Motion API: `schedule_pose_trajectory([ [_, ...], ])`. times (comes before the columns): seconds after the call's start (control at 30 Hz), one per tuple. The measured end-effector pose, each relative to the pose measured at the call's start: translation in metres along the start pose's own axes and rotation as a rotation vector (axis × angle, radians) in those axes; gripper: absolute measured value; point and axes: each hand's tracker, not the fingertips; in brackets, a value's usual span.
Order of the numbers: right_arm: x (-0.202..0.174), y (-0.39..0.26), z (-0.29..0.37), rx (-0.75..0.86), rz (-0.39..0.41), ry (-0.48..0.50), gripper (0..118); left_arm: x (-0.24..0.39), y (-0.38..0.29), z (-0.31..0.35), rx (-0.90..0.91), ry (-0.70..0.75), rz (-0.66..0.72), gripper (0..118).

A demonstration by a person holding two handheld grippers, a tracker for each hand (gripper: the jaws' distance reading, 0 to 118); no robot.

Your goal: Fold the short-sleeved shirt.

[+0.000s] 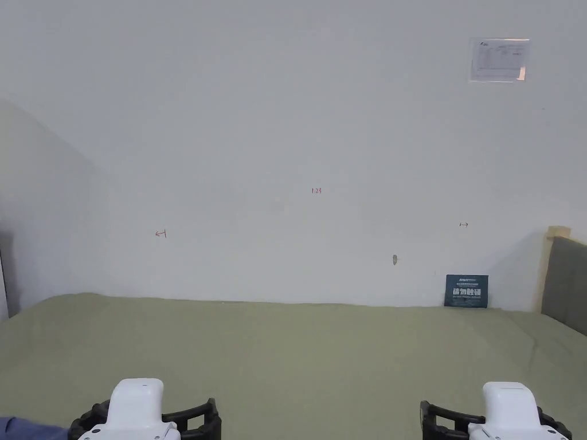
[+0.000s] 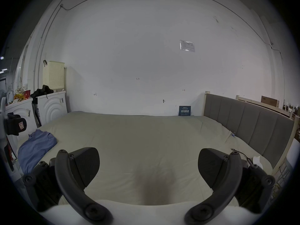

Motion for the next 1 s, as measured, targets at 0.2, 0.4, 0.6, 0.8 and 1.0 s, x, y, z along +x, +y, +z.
schedule_pose_trajectory([
  [0.2,-0.0003,0.0007,0.0008,0.004,0.001,0.006,118,0.002,0.0001,-0.0007,-0.009,-0.005,0.005,118],
  [0.4,0.0013,-0.0031,-0.0003,-0.012,-0.019,0.005,118,0.0002,0.0001,-0.0006,-0.007,-0.004,0.017,118],
  [0.6,0.0003,-0.0023,-0.0012,-0.015,-0.008,-0.003,118,-0.0011,0.0003,-0.0013,-0.002,-0.001,0.019,118],
  [0.8,-0.0012,0.0013,-0.0003,-0.01,0.004,-0.002,118,0.0003,0.0006,-0.0028,-0.007,-0.003,0.004,118],
  [1.0,-0.0013,0.0051,-0.0011,-0.001,0.011,-0.001,118,0.0018,0.0041,-0.0021,0.002,-0.008,0.004,118],
])
